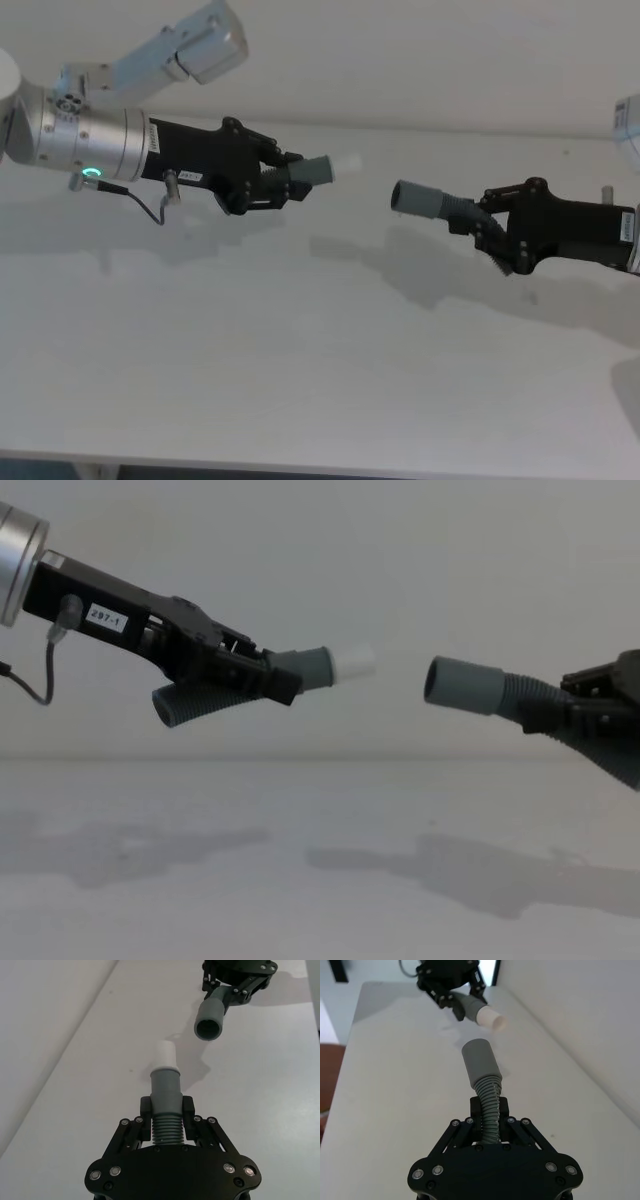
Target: Use both hands to pick up one end of the pipe from the table, align the ends, and insert them.
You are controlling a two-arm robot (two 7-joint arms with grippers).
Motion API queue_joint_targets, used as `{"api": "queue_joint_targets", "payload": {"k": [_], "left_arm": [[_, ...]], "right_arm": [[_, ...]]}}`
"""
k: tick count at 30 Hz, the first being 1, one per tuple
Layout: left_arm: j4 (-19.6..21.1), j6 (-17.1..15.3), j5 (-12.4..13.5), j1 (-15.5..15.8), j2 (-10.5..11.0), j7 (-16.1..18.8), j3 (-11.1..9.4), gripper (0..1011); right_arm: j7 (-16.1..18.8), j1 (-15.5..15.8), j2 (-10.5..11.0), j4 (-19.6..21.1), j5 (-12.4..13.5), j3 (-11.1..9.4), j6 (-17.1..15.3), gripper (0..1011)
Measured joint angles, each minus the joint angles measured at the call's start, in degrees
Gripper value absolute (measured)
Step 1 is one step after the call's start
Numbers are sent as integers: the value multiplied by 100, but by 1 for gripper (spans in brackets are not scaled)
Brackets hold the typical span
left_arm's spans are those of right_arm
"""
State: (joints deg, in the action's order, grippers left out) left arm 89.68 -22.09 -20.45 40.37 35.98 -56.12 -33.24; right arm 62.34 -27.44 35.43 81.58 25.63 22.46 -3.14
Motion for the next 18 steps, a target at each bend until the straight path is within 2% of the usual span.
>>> {"api": "queue_joint_targets", "payload": {"k": [7, 18], "left_arm": [[-41, 40, 4, 143, 19, -225, -154, 348], [-75, 107, 50, 342, 86, -591, -415, 348]], "right_arm": [[106, -149, 191, 224, -215, 185, -199, 179], [-108, -215, 330, 616, -415, 329, -592, 179]]}}
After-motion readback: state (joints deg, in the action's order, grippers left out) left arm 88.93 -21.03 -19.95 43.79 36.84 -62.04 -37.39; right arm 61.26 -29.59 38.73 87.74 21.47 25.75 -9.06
